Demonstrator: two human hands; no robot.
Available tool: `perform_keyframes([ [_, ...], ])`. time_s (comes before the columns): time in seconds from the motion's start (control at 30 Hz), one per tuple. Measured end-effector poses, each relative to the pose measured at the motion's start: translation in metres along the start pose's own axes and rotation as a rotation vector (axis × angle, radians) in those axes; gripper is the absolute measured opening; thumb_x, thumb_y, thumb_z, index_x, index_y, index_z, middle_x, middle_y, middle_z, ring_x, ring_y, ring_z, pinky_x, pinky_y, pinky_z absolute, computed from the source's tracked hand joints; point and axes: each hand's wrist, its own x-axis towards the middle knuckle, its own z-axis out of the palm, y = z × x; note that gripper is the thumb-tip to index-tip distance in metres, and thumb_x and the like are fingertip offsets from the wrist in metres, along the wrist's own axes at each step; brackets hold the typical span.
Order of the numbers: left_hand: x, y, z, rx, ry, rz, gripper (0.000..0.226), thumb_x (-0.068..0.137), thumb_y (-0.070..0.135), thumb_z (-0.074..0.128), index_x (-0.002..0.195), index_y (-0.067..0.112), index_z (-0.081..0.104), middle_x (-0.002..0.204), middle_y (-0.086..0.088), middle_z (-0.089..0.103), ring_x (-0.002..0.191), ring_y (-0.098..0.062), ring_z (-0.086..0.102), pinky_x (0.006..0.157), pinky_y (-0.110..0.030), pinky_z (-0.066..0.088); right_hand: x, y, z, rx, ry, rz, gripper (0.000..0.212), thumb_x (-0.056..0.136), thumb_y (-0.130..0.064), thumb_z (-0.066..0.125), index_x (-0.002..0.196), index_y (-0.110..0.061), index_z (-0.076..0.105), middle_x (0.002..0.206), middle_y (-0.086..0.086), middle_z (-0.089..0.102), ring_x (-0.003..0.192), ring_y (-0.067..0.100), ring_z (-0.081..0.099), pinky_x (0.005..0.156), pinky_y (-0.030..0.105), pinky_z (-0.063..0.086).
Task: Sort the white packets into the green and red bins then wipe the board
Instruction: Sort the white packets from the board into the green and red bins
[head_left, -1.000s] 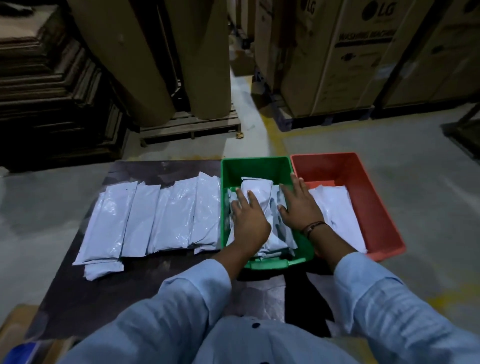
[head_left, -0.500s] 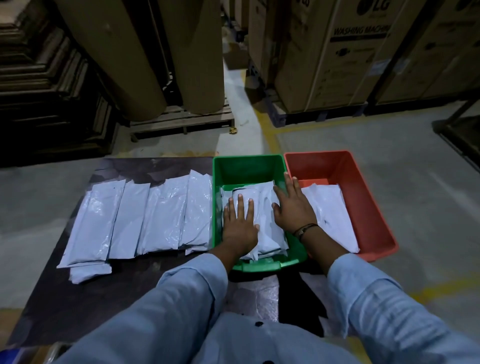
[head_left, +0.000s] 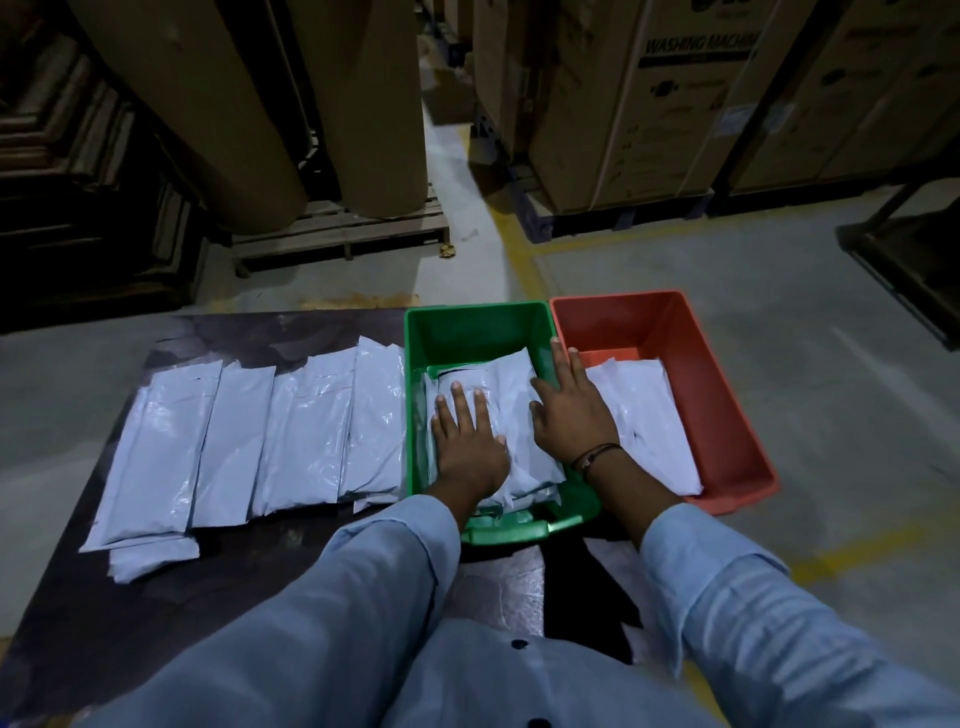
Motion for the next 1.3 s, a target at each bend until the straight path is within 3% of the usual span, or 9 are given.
perform_keyframes([
  [0.17,0.006,-0.008,-0.01,-0.057,-0.12,0.023,0.078,0.107,0.048,0.029,0.161,0.014,-0.015,0.164,-0.018,-0.031,0.153,-0.044,-0.021,0.125,-0.055,-0.006,0.0,-0.001,0.001,-0.018,0.007,-0.007,0.037,0.09,-0.027,0.059,0.125,-0.013,0.063,0.164,0.022,0.016,0.15,0.044,0.018,0.108,0.048,0.043],
  [0.33,0.003,-0.013,-0.03,-0.033,-0.152,0.062,0.073,0.108,0.05,0.025,0.163,0.015,-0.008,0.167,-0.02,-0.02,0.155,-0.044,-0.011,0.125,-0.054,-0.004,0.001,-0.001,-0.001,-0.046,-0.008,0.0,0.045,0.094,-0.03,0.056,0.136,-0.014,0.057,0.164,0.022,0.015,0.151,0.044,0.015,0.117,0.049,0.032],
  [0.47,-0.006,-0.011,-0.057,-0.018,0.101,0.178,0.062,0.108,0.034,0.034,0.163,0.012,0.014,0.17,-0.017,0.01,0.157,-0.039,0.001,0.126,-0.049,0.001,0.004,-0.012,-0.005,-0.033,0.016,0.04,0.05,0.097,-0.031,0.053,0.143,-0.012,0.051,0.164,0.023,0.016,0.152,0.041,0.01,0.122,0.049,0.019],
  [0.6,-0.018,-0.021,-0.092,-0.138,0.375,0.286,0.055,0.105,0.023,0.042,0.158,0.012,0.033,0.166,-0.013,0.027,0.157,-0.036,0.009,0.128,-0.049,0.01,0.015,-0.037,-0.008,0.003,0.095,0.04,0.051,0.094,-0.028,0.058,0.14,-0.007,0.054,0.161,0.026,0.022,0.151,0.044,0.015,0.121,0.054,0.022],
  [0.83,-0.033,-0.1,-0.128,-0.266,0.611,0.183,0.046,0.099,0.018,0.042,0.144,0.01,0.054,0.155,-0.015,0.046,0.151,-0.039,0.028,0.122,-0.051,0.028,0.036,-0.114,-0.007,0.109,0.104,-0.005,0.053,0.093,-0.027,0.056,0.141,-0.007,0.052,0.162,0.024,0.023,0.151,0.043,0.013,0.119,0.055,0.023],
  [1.3,-0.074,-0.289,-0.127,-0.214,0.535,-0.209,0.051,0.098,0.032,0.056,0.146,0.017,0.051,0.16,-0.011,0.039,0.152,-0.039,0.023,0.124,-0.051,0.019,0.052,-0.261,0.024,0.081,0.041,-0.158,0.054,0.096,-0.031,0.056,0.144,-0.007,0.049,0.159,0.024,0.03,0.149,0.044,0.019,0.122,0.054,0.02],
])
